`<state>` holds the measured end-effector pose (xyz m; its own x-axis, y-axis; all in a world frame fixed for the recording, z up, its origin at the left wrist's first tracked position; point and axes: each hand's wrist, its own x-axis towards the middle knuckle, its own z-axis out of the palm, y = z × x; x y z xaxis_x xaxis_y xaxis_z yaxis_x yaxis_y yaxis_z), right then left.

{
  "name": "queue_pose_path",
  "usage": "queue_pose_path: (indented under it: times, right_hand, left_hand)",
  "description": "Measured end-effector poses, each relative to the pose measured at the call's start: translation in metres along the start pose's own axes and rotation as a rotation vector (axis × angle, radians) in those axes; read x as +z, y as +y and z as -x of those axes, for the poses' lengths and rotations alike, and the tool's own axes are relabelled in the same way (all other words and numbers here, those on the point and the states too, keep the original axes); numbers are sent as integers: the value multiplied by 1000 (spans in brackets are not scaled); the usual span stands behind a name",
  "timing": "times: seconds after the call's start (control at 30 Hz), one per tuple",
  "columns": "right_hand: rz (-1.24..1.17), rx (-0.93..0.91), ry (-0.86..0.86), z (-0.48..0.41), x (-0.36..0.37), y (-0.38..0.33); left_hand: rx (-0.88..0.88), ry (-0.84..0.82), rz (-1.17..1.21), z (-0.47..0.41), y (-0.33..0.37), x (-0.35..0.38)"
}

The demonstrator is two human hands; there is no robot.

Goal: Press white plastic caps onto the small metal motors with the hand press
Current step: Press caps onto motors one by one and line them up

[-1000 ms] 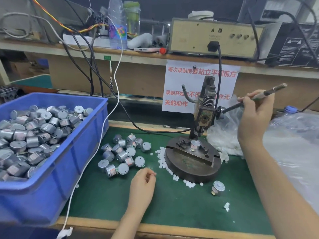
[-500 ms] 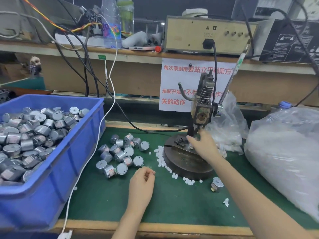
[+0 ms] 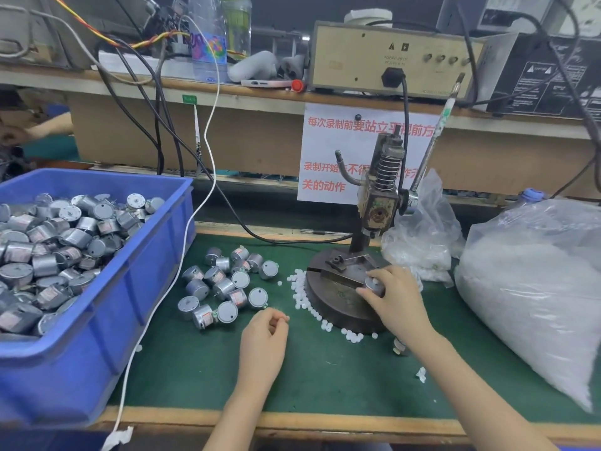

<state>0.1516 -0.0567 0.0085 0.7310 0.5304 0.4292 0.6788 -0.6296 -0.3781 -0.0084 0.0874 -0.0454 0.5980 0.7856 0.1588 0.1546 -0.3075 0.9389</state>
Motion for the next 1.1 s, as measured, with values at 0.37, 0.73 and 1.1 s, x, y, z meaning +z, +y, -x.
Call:
queue_pose_path:
  times: [0.37, 0.73, 1.1]
  right_hand:
    - [-25, -6, 24, 73, -1, 16]
    - [279, 14, 116, 74, -4, 36]
    - [-40, -162, 287, 57, 28, -54]
  left_hand:
    - [-70, 110, 111, -1, 4, -5]
    - [-34, 265, 13, -1, 8, -4]
    - [10, 234, -459, -11, 10, 6]
